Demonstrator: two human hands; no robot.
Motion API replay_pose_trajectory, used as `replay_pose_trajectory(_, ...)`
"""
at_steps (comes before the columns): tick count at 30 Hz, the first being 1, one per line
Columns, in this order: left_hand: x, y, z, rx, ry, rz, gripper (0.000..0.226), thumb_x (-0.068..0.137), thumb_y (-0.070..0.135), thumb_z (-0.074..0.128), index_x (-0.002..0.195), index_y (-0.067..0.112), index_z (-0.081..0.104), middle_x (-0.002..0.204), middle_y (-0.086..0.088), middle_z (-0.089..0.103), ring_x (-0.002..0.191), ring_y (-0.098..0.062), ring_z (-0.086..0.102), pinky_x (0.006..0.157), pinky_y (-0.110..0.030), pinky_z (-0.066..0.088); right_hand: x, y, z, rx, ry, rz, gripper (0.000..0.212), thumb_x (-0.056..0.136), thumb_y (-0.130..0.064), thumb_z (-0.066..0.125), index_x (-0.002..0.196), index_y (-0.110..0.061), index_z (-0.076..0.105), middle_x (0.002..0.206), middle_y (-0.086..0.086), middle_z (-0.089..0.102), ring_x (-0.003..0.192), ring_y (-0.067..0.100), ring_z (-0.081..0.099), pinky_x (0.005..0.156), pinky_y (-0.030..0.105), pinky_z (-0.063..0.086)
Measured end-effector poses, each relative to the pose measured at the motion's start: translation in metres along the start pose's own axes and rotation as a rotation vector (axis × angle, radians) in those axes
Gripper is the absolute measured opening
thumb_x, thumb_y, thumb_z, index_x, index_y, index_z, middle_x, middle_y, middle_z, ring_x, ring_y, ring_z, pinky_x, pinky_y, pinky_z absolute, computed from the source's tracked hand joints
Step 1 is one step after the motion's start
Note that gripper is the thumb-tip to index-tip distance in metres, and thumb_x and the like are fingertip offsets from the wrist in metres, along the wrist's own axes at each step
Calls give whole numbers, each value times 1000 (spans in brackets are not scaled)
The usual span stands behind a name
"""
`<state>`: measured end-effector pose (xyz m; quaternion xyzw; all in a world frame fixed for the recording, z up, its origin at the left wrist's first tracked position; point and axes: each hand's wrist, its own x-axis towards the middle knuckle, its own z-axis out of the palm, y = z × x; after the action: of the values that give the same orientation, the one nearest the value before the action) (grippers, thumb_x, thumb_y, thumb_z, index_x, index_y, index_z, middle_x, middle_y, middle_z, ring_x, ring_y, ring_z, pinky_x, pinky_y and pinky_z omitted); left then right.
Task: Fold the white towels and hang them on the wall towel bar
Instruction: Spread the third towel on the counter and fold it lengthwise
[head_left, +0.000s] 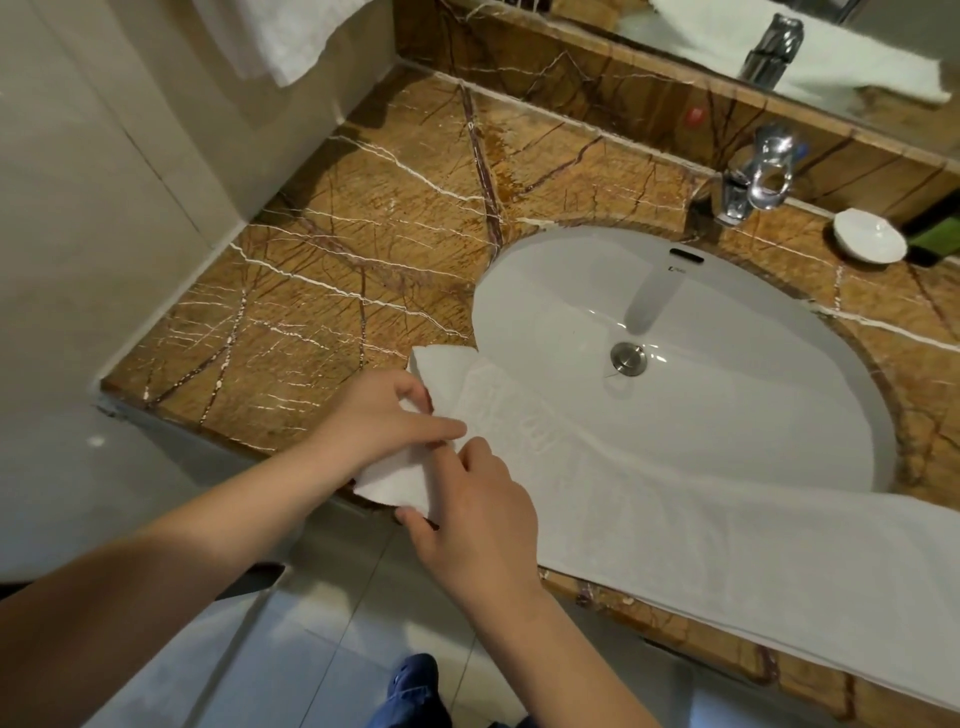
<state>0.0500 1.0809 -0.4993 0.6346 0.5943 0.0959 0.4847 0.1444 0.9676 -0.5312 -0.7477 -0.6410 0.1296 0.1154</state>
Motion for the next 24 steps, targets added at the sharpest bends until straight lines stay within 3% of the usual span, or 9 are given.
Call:
replay_pose_trajectory(4, 8, -12, -9, 230, 165, 148, 22, 75, 25, 77, 76, 26, 56, 87, 10, 56, 85, -10, 50, 72, -27, 38, 12, -12, 8, 35, 35, -24, 63, 81, -49, 60, 136, -21, 46, 90, 6, 52, 69, 26, 53, 49, 29, 31)
replay_pose_trajectory(7, 12, -19, -17, 156, 182, 163, 18, 77, 24, 75, 70, 27, 58, 70, 12, 56, 68, -10, 50, 61, -28, 35, 21, -24, 13, 7, 63, -8, 57, 83, -47, 62, 132, -21, 52, 88, 6, 53, 68, 25, 54, 48, 29, 30)
replay_pose_trajectory(9, 14, -27, -24, 68, 174, 126, 18, 76, 18, 76, 69, 28, 63, 70, 6, 63, 68, -16, 57, 64, -33, 41, 28, -32, 17, -36, 104, 19, 52, 80, -48, 67, 125, -23, 58, 84, 3, 55, 65, 22, 54, 48, 28, 27)
replay_pose_trajectory(11, 16, -35, -30, 90, 196, 123, 11, 78, 8, 73, 75, 18, 68, 73, -3, 66, 73, -25, 60, 66, -35, 43, 31, -37, 17, -33, 120, 11, 53, 82, -46, 66, 128, -22, 56, 88, 4, 56, 68, 23, 55, 50, 29, 31)
replay_pose_trajectory(14, 17, -46, -39, 161, 281, 122, 14, 82, -1, 65, 96, 1, 67, 83, -8, 59, 83, -31, 60, 68, -33, 40, 28, -37, 9, 143, -22, -107, 54, 93, -40, 53, 140, -18, 41, 106, 10, 52, 89, 28, 51, 66, 37, 42)
replay_pose_trajectory(17, 13, -53, -51, 311, 361, 152, 18, 87, 3, 61, 105, 2, 62, 90, -6, 54, 83, -26, 53, 69, -33, 36, 16, -25, -5, 194, 28, -182, 41, 95, -36, 47, 132, -19, 50, 114, 7, 55, 101, 27, 53, 80, 40, 45)
replay_pose_trajectory(20, 11, -59, -69, 433, 368, 73, 28, 90, 11, 59, 117, 5, 57, 103, -11, 61, 84, -27, 53, 69, -35, 41, 2, 10, -5, 133, 219, 38, 43, 95, -37, 37, 131, -20, 53, 128, 8, 55, 121, 27, 49, 99, 44, 41)
replay_pose_trajectory(22, 8, -55, -74, 635, 407, -1, 39, 88, 18, 60, 126, 11, 52, 110, -14, 60, 91, -33, 57, 70, -40, 45, -8, 34, 0, 62, 225, 207, 51, 96, -41, 30, 139, -18, 46, 140, 13, 48, 134, 30, 37, 108, 53, 33)
replay_pose_trajectory(24, 4, -49, -66, 835, 494, 56, 50, 83, 16, 63, 131, 13, 48, 116, -17, 55, 103, -38, 53, 80, -48, 45, -16, 47, 8, -50, 178, 272, 58, 96, -44, 26, 145, -17, 38, 145, 17, 43, 139, 34, 32, 110, 60, 25)
